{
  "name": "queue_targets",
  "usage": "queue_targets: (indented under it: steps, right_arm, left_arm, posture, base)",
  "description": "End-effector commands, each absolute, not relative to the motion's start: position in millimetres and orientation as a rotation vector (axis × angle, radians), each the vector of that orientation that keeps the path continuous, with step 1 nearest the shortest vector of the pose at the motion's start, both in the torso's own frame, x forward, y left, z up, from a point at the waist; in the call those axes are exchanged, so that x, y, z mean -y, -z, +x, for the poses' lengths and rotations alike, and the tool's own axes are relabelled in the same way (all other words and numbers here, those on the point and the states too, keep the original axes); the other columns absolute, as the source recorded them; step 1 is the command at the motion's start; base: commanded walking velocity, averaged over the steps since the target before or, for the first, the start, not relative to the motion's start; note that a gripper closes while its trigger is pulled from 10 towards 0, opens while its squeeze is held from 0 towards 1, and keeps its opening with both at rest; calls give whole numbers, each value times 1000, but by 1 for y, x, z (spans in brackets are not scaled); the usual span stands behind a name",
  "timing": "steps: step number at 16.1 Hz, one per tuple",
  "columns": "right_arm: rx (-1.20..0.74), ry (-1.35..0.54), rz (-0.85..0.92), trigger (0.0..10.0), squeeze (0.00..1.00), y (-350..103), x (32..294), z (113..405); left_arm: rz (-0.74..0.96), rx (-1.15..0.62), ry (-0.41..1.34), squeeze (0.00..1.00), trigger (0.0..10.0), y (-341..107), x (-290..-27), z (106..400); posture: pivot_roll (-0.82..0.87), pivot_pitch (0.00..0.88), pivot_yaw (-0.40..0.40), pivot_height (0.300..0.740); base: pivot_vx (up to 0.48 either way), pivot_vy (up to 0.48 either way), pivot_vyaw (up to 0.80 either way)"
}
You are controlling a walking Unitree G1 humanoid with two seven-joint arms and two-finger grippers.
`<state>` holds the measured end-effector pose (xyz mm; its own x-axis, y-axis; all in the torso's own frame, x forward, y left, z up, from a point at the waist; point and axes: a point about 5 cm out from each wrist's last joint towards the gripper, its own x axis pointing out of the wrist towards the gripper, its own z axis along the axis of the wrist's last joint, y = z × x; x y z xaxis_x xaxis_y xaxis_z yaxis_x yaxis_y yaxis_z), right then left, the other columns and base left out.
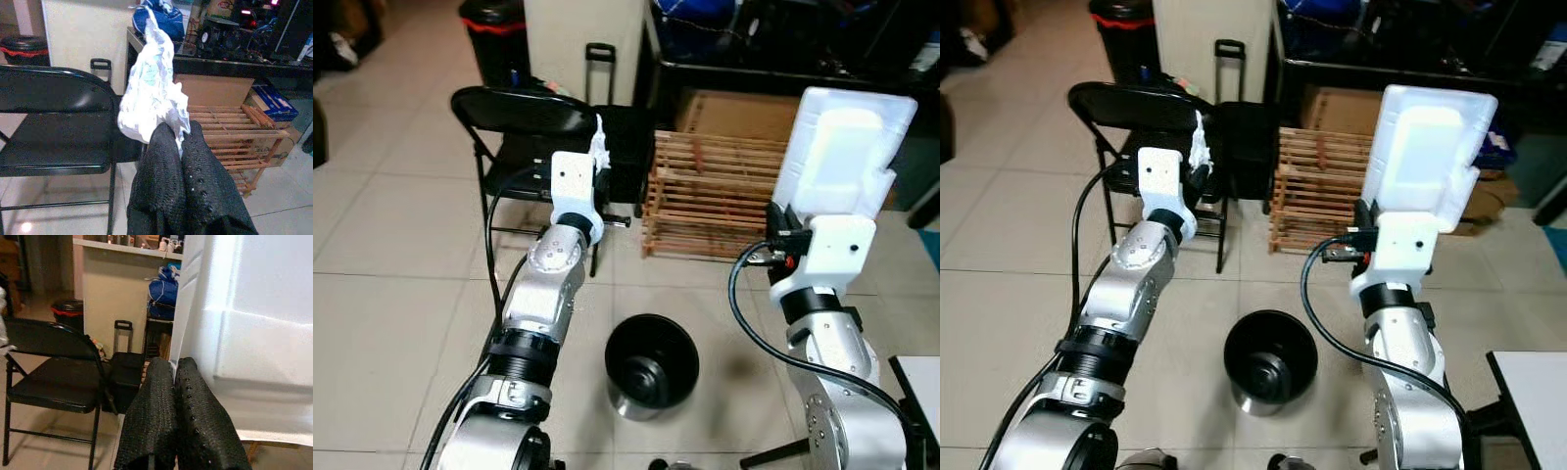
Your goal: Picking trash to rubbish bin
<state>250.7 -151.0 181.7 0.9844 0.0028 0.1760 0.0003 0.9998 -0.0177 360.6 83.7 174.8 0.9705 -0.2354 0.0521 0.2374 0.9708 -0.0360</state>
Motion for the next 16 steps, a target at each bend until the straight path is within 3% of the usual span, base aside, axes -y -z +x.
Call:
queue_targets:
  steps: [1, 6, 16]
  right_arm:
    - [183, 6, -23, 10000, 0, -183, 153, 250]
    - [187, 4, -22, 10000, 0, -183, 152, 249]
    - [206, 10, -26, 10000, 0, -185, 151, 248]
  left_arm:
    - [-37, 32, 245, 0, 10000, -173, -81, 361]
    - [-53, -3, 234, 0, 10000, -168, -86, 362]
    - [-35, 6, 247, 0, 10000, -169, -86, 362]
  posture:
    - [176, 74, -76, 740]
    - [177, 82, -80, 740]
    - [176, 86, -74, 740]
  base:
    - [0, 0, 0]
    - [0, 0, 0]
    - [362, 0, 0]
